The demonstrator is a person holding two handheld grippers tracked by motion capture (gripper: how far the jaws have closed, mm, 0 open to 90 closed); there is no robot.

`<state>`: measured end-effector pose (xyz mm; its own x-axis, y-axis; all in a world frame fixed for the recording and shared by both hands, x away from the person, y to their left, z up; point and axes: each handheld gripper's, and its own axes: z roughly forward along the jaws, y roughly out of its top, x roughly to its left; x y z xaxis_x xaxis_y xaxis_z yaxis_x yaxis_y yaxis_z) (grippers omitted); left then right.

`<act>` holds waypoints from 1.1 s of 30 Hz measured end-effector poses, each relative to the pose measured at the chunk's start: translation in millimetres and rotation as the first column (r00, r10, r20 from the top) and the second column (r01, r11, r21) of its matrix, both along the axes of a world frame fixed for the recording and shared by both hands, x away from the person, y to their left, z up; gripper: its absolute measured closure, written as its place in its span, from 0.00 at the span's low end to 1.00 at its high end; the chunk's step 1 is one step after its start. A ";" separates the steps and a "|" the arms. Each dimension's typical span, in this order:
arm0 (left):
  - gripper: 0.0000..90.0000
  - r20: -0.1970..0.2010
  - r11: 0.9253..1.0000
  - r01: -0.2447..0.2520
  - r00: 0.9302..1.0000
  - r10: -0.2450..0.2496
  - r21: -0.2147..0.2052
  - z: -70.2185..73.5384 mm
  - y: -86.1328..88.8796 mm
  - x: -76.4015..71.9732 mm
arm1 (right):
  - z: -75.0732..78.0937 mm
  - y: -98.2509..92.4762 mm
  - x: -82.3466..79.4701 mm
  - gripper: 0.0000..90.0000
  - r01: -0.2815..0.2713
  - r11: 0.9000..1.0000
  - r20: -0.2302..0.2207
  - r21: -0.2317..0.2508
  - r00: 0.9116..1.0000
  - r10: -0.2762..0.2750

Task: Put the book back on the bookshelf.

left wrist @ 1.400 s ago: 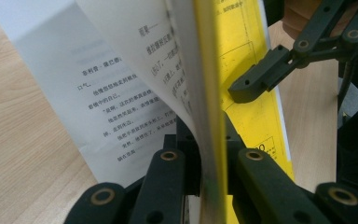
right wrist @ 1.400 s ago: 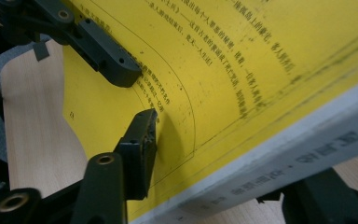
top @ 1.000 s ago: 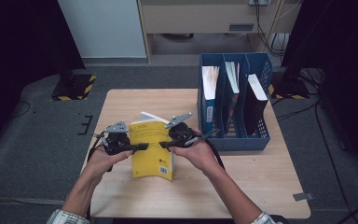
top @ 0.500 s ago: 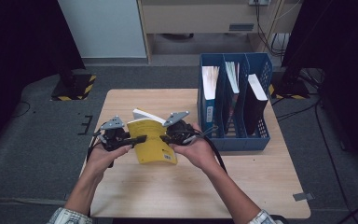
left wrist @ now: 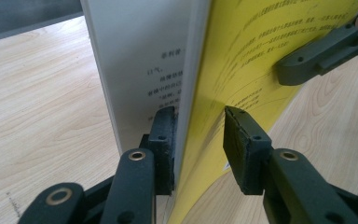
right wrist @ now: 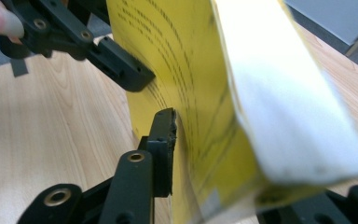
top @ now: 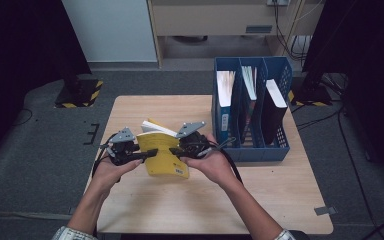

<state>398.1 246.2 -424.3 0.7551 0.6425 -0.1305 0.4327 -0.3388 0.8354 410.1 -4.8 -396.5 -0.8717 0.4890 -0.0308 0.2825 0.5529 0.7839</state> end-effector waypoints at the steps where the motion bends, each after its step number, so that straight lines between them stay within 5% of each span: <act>1: 0.71 0.002 1.000 0.000 1.000 0.000 0.005 -0.1 -0.3 -0.3 | 0.4 0.3 -0.1 0.78 0.004 1.000 0.001 0.003 1.000 -0.004; 8: 0.52 -0.013 0.995 -0.089 0.996 0.090 0.041 -11.6 8.0 1.9 | 2.9 0.7 3.2 0.82 0.004 0.999 0.033 -0.033 0.999 -0.003; 16: 0.49 -0.021 0.980 -0.159 0.986 0.162 0.118 -35.6 26.8 -9.1 | 2.5 -7.8 12.6 0.83 0.041 0.999 0.050 -0.033 0.998 -0.039; 24: 0.34 -0.037 0.947 -0.218 0.972 0.233 0.234 -67.0 37.8 -25.1 | 3.4 -9.9 10.1 0.80 0.021 1.000 0.001 0.007 1.000 -0.021; 28: 0.26 -0.036 0.918 -0.230 0.966 0.255 0.323 -78.5 41.3 -30.5 | 7.4 -7.6 7.7 0.78 0.006 1.000 -0.003 0.011 1.000 -0.006; 33: 0.18 -0.055 0.908 -0.253 0.956 0.287 0.335 -86.5 47.8 -33.9 | 10.2 -4.3 7.7 0.77 0.003 1.000 -0.016 0.020 1.000 -0.002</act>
